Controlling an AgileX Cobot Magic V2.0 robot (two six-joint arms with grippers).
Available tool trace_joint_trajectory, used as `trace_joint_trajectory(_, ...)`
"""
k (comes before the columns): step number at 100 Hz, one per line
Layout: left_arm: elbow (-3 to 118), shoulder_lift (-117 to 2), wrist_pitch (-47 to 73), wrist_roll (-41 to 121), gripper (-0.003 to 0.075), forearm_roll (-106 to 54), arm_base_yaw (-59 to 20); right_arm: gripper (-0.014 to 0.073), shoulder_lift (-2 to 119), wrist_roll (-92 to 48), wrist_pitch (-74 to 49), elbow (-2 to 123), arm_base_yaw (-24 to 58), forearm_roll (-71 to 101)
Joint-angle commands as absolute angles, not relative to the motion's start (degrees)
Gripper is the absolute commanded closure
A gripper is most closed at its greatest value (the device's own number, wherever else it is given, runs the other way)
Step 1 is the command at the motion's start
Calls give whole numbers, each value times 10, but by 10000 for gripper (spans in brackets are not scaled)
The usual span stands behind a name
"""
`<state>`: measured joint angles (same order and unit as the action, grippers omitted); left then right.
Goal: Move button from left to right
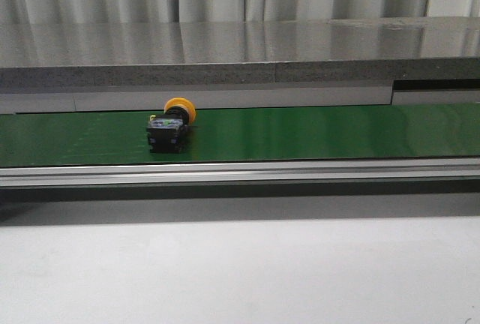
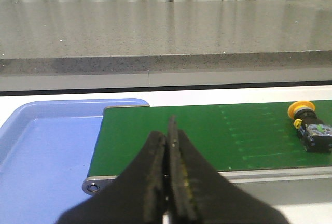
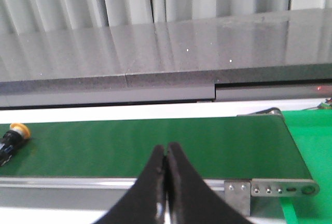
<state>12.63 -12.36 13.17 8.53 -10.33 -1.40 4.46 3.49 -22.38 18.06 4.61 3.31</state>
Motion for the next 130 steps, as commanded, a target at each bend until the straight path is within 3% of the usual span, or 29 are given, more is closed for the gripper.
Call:
trace_joint_trajectory(1,142,-127,85,86,741,-109,-17,662,97,34,-261,246,45,35)
trace_joint_trajectory(29,142,-127,85,86,741,-109,-17,662,291,34,-430,402,45,36)
trace_joint_trajectory(65,142,-127,85,86,741,-109,-17,642,423,34,-413,445,45,37)
trace_joint_trajectory(76,142,-127,85,86,741,-109,-17,485,434,34,-411,445,45,41)
trace_joint_trajectory(86,142,-127,85,86,741,-109,-17,232,441,34,-401,445,45,42)
trace_joint_trajectory(87,142,-127,85,86,741,-109,-17,176,442,34,-397,445,45,42)
trace_joint_trajectory(98,142,-127,85,86,741,-109,-17,-22,442,34,-372,445,45,53)
trace_joint_trajectory(104,142,-127,85,86,741,-109,-17,-57,446,34,-357,445,45,69)
trace_joint_trajectory(130,142,-127,85,86,741,-109,-17,-50,543,26,-371,504,47,86)
